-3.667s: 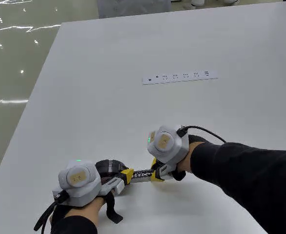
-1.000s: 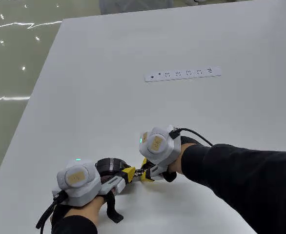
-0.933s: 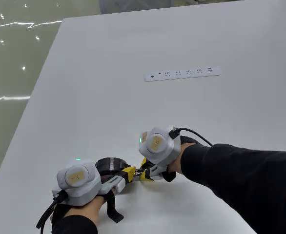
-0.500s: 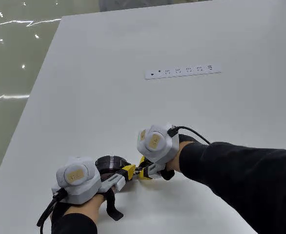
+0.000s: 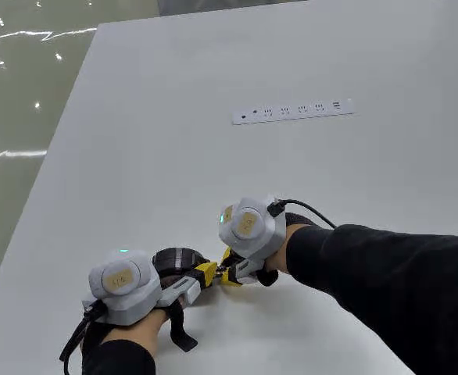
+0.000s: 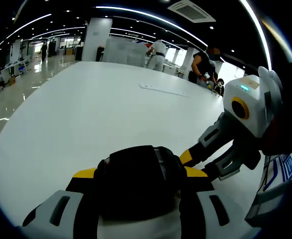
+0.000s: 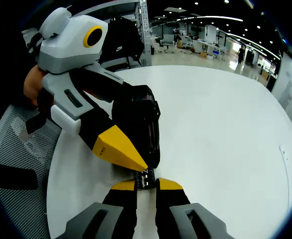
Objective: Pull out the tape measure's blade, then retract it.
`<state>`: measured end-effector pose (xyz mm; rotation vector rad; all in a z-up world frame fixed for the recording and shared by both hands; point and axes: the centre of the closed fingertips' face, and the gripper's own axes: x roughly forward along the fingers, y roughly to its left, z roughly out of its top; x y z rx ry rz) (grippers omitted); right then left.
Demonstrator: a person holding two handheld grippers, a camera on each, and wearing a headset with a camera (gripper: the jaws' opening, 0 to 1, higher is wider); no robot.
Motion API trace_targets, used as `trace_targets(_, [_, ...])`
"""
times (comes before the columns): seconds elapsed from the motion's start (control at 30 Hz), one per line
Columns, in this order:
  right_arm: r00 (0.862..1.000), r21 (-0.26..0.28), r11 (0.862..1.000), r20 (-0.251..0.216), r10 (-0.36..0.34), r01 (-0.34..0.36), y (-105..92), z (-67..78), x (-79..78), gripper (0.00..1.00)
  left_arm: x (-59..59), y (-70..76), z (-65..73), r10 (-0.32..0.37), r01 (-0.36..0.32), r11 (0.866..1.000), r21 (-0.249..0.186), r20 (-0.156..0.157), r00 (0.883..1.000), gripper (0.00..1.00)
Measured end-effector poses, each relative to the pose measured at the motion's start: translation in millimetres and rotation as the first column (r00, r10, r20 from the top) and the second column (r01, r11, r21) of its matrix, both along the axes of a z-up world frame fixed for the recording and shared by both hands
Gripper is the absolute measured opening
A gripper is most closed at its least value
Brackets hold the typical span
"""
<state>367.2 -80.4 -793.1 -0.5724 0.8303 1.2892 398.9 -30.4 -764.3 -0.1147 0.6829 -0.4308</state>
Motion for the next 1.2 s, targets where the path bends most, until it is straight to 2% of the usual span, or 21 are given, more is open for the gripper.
trace_targets(1.0, [1.0, 0.015, 1.0, -0.013, -0.026, 0.026, 5.7, -0.2, 0.4, 0.1, -0.7, -0.8, -1.0, -0.008, 0.008, 1.0, -0.002, 0.001, 1.0, 0.61])
trace_targets(1.2, [0.999, 0.018, 0.999, -0.011, -0.033, 0.033, 5.8, 0.0, 0.5, 0.1, -0.5, -1.2, -0.8, -0.006, 0.006, 1.0, 0.001, 0.011, 1.0, 0.61])
